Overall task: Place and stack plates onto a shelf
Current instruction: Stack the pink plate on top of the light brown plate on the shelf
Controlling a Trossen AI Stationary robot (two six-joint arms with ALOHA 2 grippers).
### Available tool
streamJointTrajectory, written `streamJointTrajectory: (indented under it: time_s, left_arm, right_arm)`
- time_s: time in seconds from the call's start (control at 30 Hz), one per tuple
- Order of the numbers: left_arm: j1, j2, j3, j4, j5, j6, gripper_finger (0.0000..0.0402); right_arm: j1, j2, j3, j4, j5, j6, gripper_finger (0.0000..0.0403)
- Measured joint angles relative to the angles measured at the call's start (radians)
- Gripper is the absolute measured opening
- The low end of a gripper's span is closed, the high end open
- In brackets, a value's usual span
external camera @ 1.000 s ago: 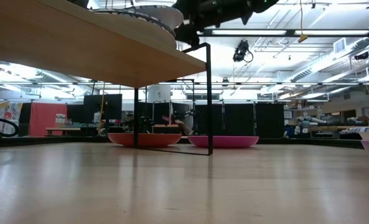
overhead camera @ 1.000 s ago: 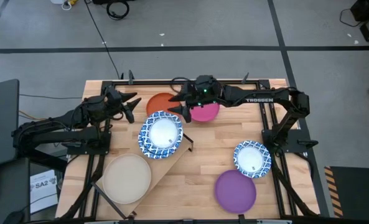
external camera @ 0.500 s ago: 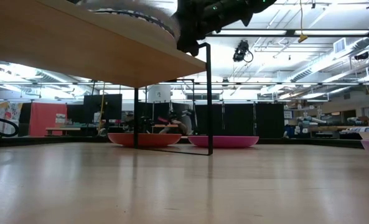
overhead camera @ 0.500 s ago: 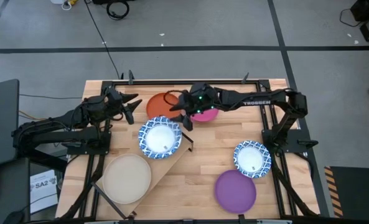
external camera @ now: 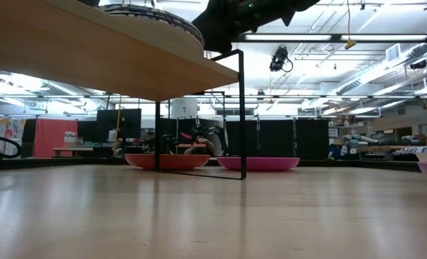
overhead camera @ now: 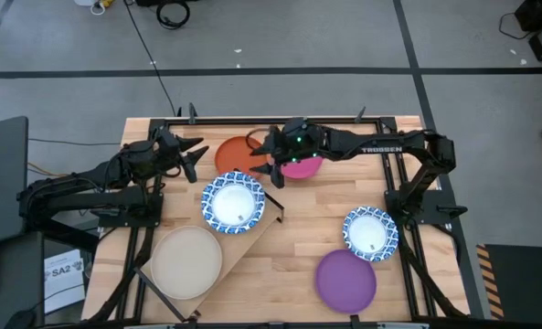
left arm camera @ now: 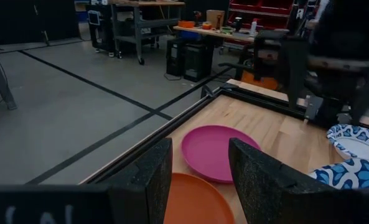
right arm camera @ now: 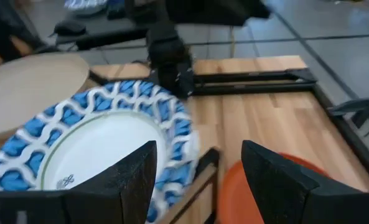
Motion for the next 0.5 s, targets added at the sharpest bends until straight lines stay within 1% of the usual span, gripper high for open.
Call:
streamJointTrajectory:
  time_s: [0.27,0.37,0.5]
  left_arm:
    - [0.000,0.000,0.000,-0.001,0.000,0.000,0.0164]
    - [0.000,0.000,0.000,-0.001,0.000,0.000,0.0164]
    - [0.000,0.000,0.000,-0.001,0.000,0.000,0.0164]
  right_arm:
    - [-0.091,-0.106,0.000,-0.050,0.005,0.004,0.0239]
    - [-0.134,-0.150,0.000,-0.090,0.059,0.004,0.0238]
    - [-0.196,-0.200,0.000,-0.192,0.154,0.004,0.0238]
